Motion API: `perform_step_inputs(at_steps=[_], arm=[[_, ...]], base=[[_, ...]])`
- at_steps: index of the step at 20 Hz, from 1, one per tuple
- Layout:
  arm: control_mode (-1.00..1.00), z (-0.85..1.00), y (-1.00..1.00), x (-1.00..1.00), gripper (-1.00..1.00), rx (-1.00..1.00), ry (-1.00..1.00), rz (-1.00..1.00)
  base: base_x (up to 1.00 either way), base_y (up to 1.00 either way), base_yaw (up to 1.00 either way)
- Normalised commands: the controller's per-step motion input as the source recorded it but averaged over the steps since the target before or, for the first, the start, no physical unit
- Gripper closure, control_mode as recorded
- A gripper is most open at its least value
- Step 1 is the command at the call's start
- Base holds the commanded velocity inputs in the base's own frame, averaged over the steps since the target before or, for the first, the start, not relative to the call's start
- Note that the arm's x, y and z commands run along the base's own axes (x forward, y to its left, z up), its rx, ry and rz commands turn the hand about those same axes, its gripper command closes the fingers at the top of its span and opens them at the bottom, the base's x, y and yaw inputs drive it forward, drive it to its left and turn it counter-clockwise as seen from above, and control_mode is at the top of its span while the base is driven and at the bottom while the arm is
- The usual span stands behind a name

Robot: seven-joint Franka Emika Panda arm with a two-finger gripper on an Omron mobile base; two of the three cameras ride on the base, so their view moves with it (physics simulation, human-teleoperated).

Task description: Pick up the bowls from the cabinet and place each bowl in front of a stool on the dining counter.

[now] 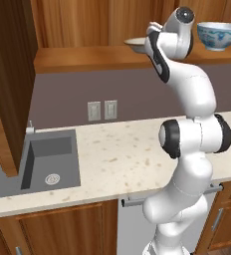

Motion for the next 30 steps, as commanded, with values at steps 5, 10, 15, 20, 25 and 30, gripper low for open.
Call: perform_step_inputs(at_steps=[5, 10, 15, 20, 25, 30], arm=[[-1.0, 0.04, 0.0, -0.85, 1.0, 0.0, -0.16, 0.0], [-1.0, 0.27, 0.0, -1.0, 1.0, 0.04, -0.24, 0.0], [-1.0, 0.1, 0.0, -1.0, 1.0, 0.12, -0.22, 0.03], [-1.0, 0.0, -0.01, -1.0, 1.0, 0.22, -0.07, 0.03], [-1.0, 0.0, -0.07, -1.0, 1.0, 0.26, 0.01, 0.07], [-1.0, 0.0, -0.04, -0.97, 1.0, 0.16, 0.08, 0.08]], base=[[0.0, 0.0, 0.0], [0.0, 0.0, 0.0], [0.0, 0.0, 0.0], [0.0, 0.0, 0.0], [0.0, 0.0, 0.0], [0.0, 0.0, 0.0]])
